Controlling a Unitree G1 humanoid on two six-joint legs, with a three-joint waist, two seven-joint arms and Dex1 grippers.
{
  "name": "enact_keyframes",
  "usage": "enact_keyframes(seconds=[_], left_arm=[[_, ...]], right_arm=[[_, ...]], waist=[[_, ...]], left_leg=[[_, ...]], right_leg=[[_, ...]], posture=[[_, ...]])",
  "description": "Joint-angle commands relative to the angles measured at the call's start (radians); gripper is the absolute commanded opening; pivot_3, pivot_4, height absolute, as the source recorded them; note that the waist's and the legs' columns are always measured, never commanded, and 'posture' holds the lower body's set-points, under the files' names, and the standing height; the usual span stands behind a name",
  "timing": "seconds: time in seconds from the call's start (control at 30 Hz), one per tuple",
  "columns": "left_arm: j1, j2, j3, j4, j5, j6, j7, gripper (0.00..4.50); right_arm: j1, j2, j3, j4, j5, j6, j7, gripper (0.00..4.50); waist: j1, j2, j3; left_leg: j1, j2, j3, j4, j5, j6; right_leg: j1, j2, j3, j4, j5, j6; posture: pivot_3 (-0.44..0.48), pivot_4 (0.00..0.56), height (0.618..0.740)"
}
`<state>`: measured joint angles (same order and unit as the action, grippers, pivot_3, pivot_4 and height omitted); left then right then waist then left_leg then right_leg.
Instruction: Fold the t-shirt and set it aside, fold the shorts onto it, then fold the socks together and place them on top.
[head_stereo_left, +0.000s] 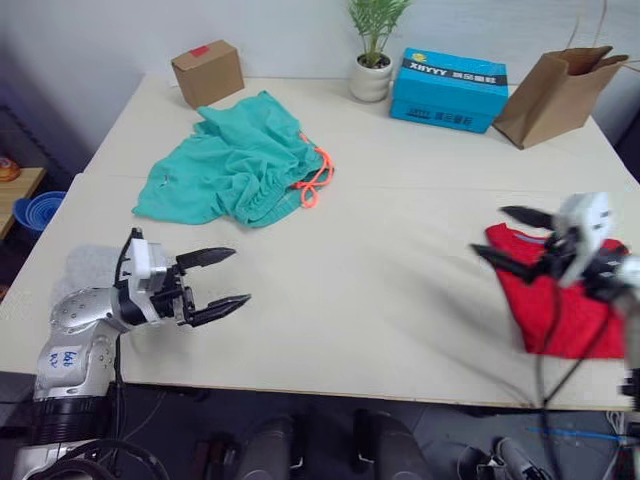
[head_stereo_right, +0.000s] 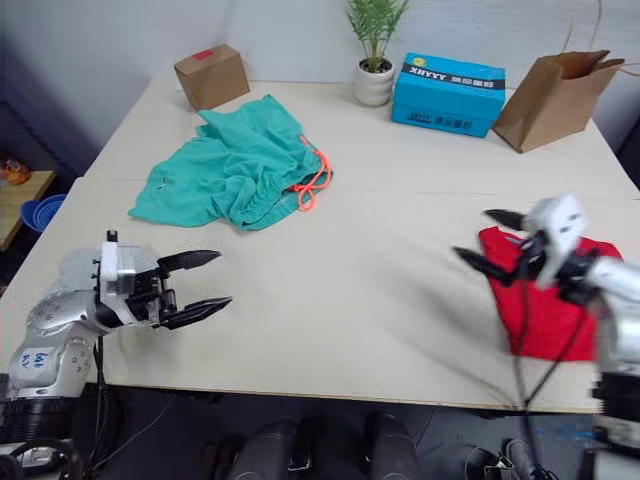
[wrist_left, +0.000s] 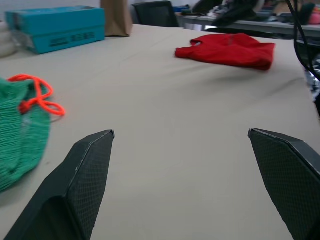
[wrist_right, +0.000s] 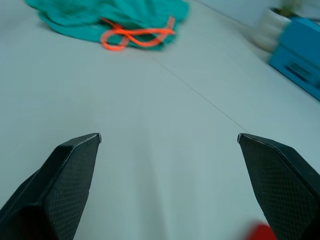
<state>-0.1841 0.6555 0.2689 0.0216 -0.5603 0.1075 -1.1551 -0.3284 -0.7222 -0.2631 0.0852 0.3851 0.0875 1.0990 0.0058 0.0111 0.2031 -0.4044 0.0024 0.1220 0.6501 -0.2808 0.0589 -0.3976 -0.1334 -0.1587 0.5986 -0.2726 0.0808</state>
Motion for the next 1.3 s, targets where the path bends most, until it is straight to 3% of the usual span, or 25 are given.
enact_keyframes(seconds=[0.03,0.2,0.33,0.43,0.63,0.77,0.83,0.93,1.03,1.13,1.3], left_arm=[[0.087,0.033,0.107,-0.021,0.021,-0.054,0.044,4.50],[0.303,0.029,0.252,-0.115,0.038,-0.086,0.122,4.50],[0.477,-0.011,0.405,-0.190,0.022,-0.065,0.230,4.50],[0.627,-0.022,0.471,-0.274,0.010,0.050,0.292,4.50],[0.667,-0.009,0.485,-0.350,0.016,0.156,0.386,4.50],[0.478,0.115,0.335,-0.389,0.067,0.323,0.479,4.50],[0.231,0.173,0.151,-0.305,0.192,0.297,0.508,4.50],[0.019,0.205,-0.009,-0.168,0.293,0.254,0.480,4.50],[-0.230,0.198,-0.207,0.055,0.445,0.118,0.423,4.50],[-0.498,0.144,-0.398,0.382,0.609,-0.043,0.360,4.50],[-0.771,0.044,-0.501,0.840,0.740,-0.256,0.401,4.50]], right_arm=[[0.030,0.115,0.085,-0.085,0.014,-0.187,0.040,4.47],[0.114,0.278,0.101,-0.057,-0.032,-0.385,-0.053,4.47],[0.219,0.279,0.160,-0.051,-0.061,-0.521,0.006,4.47],[0.250,0.274,0.152,-0.025,-0.059,-0.550,-0.013,4.47],[0.228,0.254,0.133,0.011,-0.058,-0.539,-0.080,4.47],[0.185,0.221,0.121,0.053,-0.074,-0.538,-0.104,4.47],[0.179,0.210,0.114,0.037,-0.065,-0.526,-0.118,4.47],[0.182,0.206,0.120,0.007,-0.066,-0.512,-0.140,4.47],[0.208,0.216,0.114,-0.047,-0.067,-0.483,-0.192,4.47],[0.247,0.232,0.098,-0.096,-0.058,-0.435,-0.258,4.47],[0.292,0.243,0.089,-0.141,-0.080,-0.421,-0.330,4.47]], waist=[[-0.003,-0.003,-0.001],[-0.008,-0.005,-0.002],[-0.007,-0.007,-0.002],[-0.010,-0.007,-0.002],[-0.005,-0.007,-0.003],[0.009,-0.007,-0.003],[0.022,-0.008,-0.003],[0.018,-0.009,-0.004],[0.004,-0.009,-0.004],[0.000,-0.010,-0.004],[-0.009,-0.012,-0.003]], left_leg=[[0.000,0.000,0.000,0.000,0.000,0.000],[0.000,-0.001,0.000,0.000,-0.001,0.002],[0.001,-0.001,-0.001,0.000,-0.004,-0.004],[0.002,-0.001,-0.001,-0.001,-0.004,-0.004],[0.004,0.000,-0.002,-0.002,-0.007,0.000],[0.004,0.000,-0.002,-0.001,-0.005,-0.005],[0.004,0.000,-0.002,-0.001,-0.003,-0.008],[0.004,-0.001,-0.001,-0.002,-0.001,-0.010],[0.004,0.000,0.002,-0.003,-0.001,-0.009],[0.002,0.000,0.003,-0.003,0.003,-0.005],[0.002,0.000,0.006,-0.002,0.005,-0.004]], right_leg=[[0.000,0.000,0.000,0.000,0.000,0.000],[0.002,-0.001,0.000,-0.002,0.000,0.000],[0.002,-0.002,0.001,-0.005,0.000,0.001],[0.002,-0.002,0.002,-0.005,0.000,0.000],[0.001,-0.002,0.003,-0.003,-0.002,-0.004],[0.000,-0.002,0.002,-0.001,-0.003,-0.005],[0.000,-0.002,0.002,0.001,-0.003,-0.006],[-0.001,-0.002,0.002,0.003,-0.003,-0.005],[-0.001,0.000,0.002,0.007,-0.003,-0.005],[-0.003,0.003,0.000,0.008,-0.003,-0.005],[-0.005,0.003,0.002,0.010,-0.003,-0.005]], posture=[[0.000,0.150,0.740],[0.000,0.150,0.740],[0.000,0.150,0.740],[0.000,0.150,0.740],[0.000,0.150,0.740],[0.000,0.150,0.740],[0.000,0.150,0.740],[0.000,0.150,0.740],[0.000,0.150,0.740],[0.000,0.150,0.740],[0.000,0.150,0.740]])
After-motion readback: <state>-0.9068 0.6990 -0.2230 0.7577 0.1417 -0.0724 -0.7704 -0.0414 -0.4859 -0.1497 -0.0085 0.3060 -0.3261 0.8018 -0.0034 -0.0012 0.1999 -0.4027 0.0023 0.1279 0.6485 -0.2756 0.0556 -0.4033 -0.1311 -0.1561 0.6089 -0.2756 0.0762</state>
